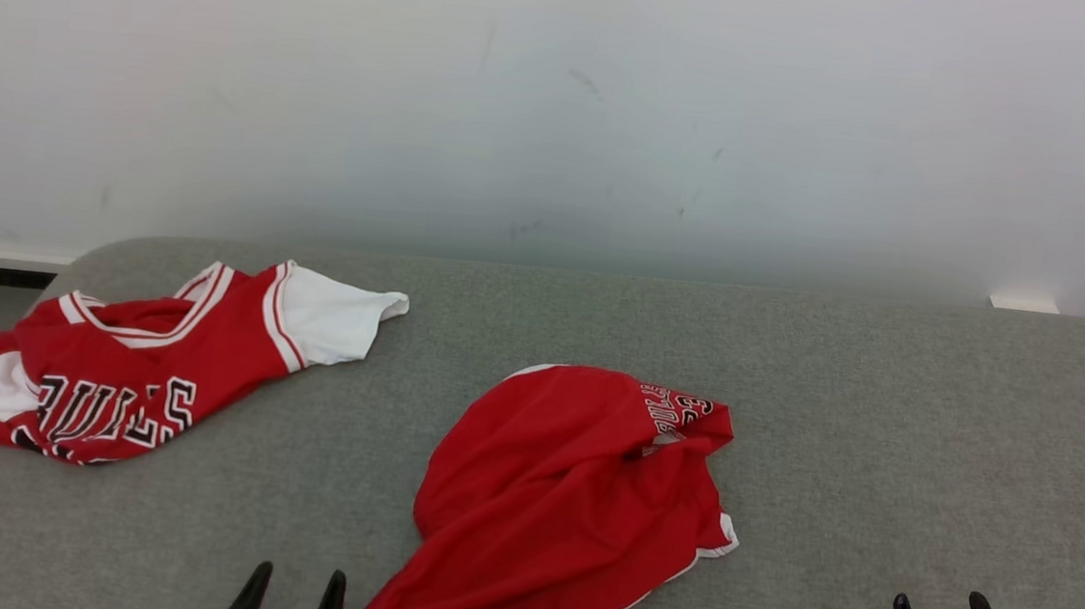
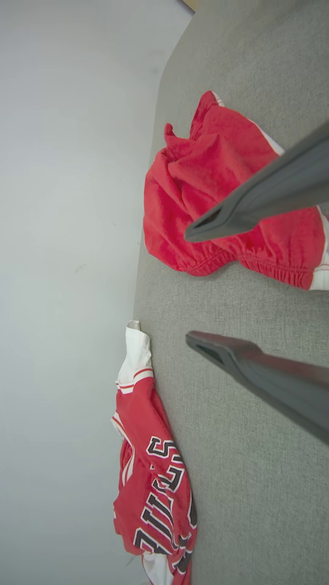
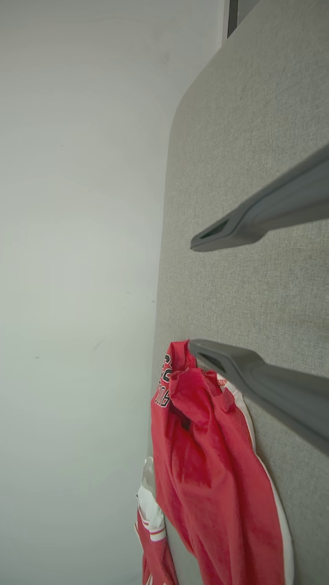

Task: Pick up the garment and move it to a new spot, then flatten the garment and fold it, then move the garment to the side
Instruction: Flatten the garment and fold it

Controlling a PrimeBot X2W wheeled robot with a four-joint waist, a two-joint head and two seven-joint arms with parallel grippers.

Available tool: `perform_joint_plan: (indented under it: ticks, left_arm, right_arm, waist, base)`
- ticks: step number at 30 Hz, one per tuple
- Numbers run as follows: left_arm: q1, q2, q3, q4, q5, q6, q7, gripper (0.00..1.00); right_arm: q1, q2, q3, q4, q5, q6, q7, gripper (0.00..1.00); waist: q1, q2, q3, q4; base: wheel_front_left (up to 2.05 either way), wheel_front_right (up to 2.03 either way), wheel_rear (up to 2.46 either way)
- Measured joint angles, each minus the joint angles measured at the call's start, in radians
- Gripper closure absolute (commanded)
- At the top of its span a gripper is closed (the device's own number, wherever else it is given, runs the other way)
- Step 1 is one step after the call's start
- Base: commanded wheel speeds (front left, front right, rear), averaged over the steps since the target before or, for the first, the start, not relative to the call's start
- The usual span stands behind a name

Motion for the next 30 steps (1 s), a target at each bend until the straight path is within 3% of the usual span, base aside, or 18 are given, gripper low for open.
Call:
perform_joint_plan:
  ticks: [5,14,30]
  left_arm:
    - [-0.014,-0.043,0.029,0.024,0.059,-0.058,0.000,0.00]
    - [-0.018,-0.070,0.058,0.029,0.107,-0.111,0.000,0.00]
    - [-0.025,-0.082,0.063,0.031,0.123,-0.132,0.000,0.00]
  right_arm:
    - [-0.009,0.005,0.009,0.016,-0.007,0.000,0.000,0.00]
    - [-0.018,0.009,0.024,0.027,-0.008,0.000,0.000,0.00]
    - [-0.027,0.011,0.047,0.038,0.010,0.000,0.000,0.00]
  waist:
    - [0.0000,0.0000,0.007,-0.002]
    - [0.0000,0.0000,0.018,-0.026]
    - [0.0000,0.0000,0.030,-0.036]
  base:
    - [0.00,0.00,0.00]
    - [0.00,0.00,0.00]
    - [0.00,0.00,0.00]
